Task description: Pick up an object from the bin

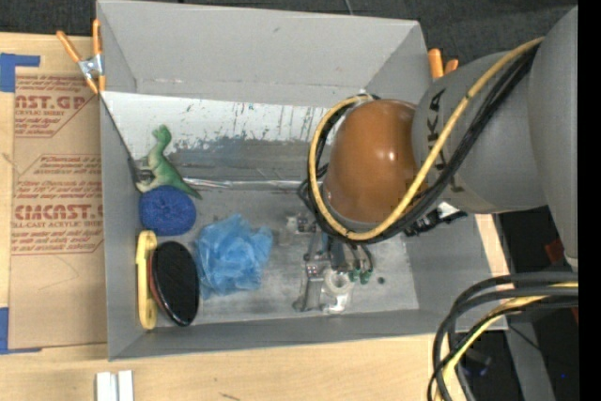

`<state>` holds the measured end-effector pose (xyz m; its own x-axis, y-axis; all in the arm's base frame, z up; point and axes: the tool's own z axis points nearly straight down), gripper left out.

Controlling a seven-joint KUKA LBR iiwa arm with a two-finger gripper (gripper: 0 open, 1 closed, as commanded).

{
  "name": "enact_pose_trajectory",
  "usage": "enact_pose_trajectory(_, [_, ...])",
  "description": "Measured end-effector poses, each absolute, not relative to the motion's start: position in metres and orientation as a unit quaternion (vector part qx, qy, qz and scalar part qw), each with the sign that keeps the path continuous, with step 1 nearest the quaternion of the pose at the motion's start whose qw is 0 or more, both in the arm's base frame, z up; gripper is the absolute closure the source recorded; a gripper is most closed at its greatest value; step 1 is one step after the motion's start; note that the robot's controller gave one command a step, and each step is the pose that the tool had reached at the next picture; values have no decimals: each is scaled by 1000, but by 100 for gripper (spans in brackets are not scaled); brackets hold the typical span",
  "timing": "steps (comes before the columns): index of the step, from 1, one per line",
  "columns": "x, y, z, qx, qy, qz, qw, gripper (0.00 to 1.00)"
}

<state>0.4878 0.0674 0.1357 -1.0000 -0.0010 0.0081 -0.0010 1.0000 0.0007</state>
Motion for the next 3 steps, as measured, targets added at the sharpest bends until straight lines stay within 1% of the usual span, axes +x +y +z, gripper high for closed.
enact_pose_trajectory(1, [490, 67, 140, 0, -1000, -1, 0, 0])
enact_pose_trajectory(2, [509, 113, 105, 11, -1000, 0, -1, 0])
enact_pose_trajectory(3, [514, 156, 77, 26, -1000, -1, 1, 0])
